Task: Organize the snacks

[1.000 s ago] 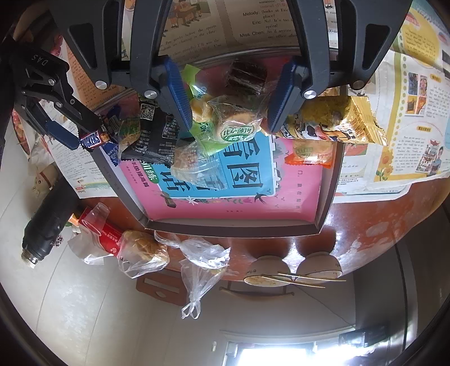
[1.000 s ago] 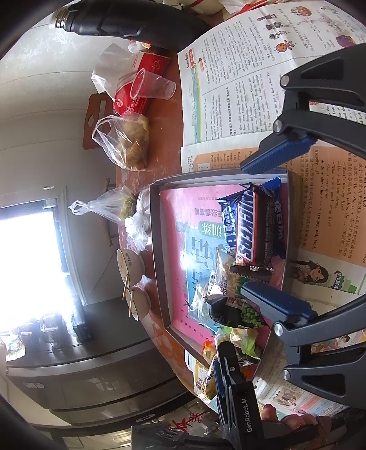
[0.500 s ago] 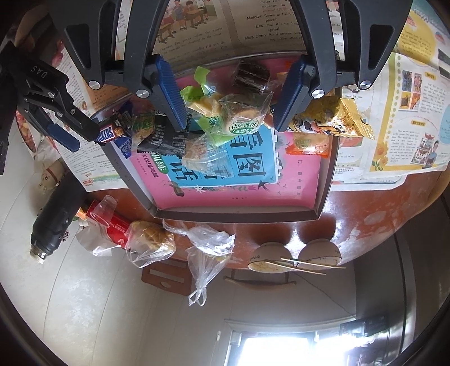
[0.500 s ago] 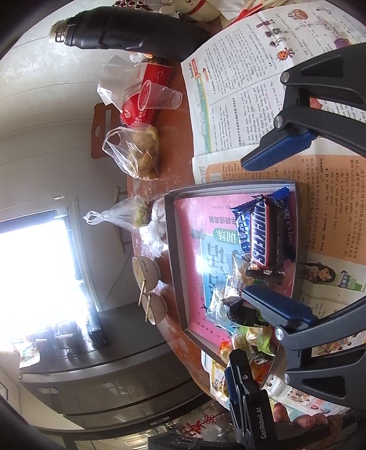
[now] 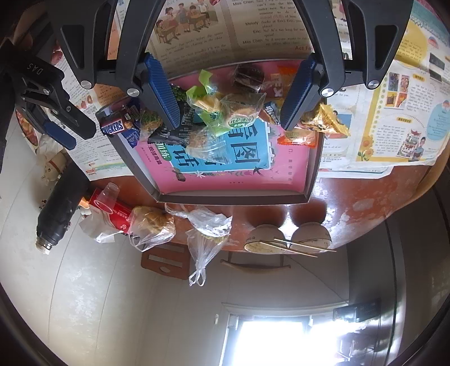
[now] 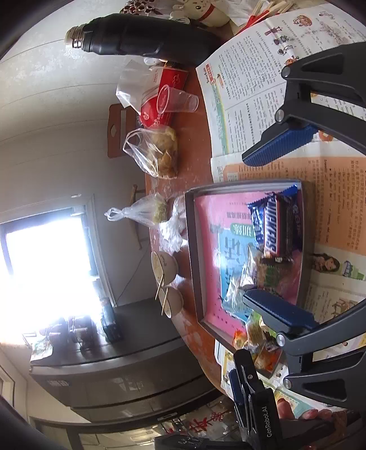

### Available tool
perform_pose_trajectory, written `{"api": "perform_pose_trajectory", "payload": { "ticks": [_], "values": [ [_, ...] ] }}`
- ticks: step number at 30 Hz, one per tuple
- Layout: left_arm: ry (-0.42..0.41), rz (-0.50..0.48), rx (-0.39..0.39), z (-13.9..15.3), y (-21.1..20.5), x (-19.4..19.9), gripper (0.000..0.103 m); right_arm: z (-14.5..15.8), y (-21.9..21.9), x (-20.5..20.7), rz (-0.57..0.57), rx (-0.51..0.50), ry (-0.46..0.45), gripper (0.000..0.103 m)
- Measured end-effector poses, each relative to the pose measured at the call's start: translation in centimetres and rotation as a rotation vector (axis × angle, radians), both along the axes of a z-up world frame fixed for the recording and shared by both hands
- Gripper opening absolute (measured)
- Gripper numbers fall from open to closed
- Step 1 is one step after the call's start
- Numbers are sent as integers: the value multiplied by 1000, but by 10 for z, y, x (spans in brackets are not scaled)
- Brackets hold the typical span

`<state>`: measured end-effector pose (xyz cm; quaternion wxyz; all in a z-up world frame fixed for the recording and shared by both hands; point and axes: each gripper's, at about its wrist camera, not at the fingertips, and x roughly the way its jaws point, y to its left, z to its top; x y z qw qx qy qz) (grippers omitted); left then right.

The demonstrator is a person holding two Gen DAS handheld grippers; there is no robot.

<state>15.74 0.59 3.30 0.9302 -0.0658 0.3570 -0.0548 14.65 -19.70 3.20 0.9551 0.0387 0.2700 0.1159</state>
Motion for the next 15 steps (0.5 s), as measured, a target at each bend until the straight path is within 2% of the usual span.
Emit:
{"api": "perform_pose_trajectory", "payload": {
  "ticks": [15],
  "values": [
    [-2, 9, 9, -1, 8, -28, 75, -1, 18, -23, 66, 1, 18, 94]
  ]
}}
